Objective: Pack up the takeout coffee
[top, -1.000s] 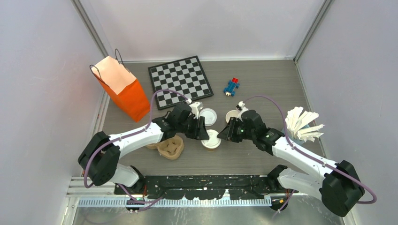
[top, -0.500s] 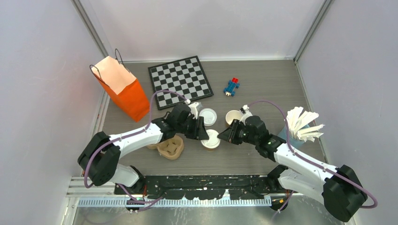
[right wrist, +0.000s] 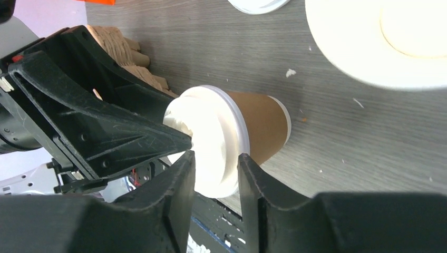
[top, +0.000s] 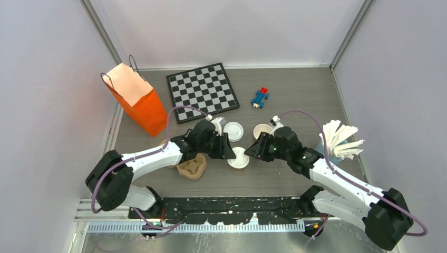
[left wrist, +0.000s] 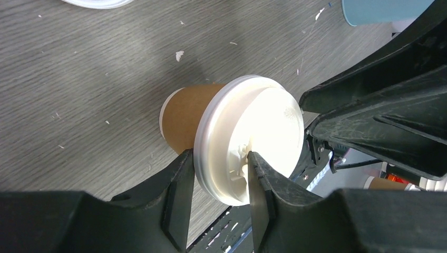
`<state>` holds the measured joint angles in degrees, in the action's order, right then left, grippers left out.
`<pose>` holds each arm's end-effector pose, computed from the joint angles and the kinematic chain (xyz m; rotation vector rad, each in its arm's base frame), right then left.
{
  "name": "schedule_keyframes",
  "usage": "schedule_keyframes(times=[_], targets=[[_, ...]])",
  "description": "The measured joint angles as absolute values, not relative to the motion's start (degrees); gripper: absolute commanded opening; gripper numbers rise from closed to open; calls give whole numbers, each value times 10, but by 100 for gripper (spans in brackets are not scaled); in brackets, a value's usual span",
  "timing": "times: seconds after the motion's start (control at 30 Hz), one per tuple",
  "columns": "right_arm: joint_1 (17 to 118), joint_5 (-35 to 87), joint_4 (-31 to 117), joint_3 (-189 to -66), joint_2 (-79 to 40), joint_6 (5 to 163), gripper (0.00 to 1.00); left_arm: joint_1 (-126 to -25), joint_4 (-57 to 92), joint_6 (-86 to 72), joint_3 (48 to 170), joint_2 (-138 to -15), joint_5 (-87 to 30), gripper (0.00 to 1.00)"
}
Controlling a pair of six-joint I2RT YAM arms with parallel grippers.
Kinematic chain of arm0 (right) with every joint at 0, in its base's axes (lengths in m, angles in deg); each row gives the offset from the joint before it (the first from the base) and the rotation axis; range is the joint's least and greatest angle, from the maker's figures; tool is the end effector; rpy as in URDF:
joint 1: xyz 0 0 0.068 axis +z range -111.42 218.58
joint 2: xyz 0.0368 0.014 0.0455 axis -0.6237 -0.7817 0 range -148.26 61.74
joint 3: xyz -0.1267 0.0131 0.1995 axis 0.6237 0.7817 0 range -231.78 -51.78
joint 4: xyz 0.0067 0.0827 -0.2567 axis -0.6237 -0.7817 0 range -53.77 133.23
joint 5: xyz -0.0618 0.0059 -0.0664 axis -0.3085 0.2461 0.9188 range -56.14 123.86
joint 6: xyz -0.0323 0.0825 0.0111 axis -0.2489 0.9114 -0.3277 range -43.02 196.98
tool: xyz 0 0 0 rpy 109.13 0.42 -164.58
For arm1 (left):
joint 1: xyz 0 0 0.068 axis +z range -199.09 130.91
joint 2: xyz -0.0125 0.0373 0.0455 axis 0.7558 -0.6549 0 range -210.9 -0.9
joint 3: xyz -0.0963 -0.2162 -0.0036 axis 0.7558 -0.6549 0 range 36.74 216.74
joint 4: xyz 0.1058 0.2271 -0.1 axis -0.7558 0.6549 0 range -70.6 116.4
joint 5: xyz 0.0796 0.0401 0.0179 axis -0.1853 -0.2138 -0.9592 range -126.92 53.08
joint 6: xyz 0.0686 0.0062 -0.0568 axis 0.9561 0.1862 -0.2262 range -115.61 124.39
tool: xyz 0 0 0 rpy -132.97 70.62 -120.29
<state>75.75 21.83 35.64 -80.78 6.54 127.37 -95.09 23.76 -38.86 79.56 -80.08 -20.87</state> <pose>0.2061 0.1771 0.1568 0.1397 2.3585 1.0510 0.2145 -0.2538 0.1356 0.2225 2.5048 -1.0605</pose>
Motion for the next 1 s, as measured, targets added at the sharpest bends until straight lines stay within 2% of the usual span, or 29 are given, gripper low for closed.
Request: schedule_keyframes(times=[0.1, 0.3, 0.7, 1.0], targets=[[758, 228, 314, -813, 94, 1281, 52, -956, 240, -392, 798, -803, -210, 39], [758, 235, 290, -795, 165, 1338, 54, -956, 240, -400, 799, -804, -210, 39], [759, 210, 339, -752, 122, 1399, 49, -957, 241, -402, 799, -804, -213, 39], [773, 196, 399, -719, 105, 1418, 41, -959, 225, -403, 793, -805, -213, 39]])
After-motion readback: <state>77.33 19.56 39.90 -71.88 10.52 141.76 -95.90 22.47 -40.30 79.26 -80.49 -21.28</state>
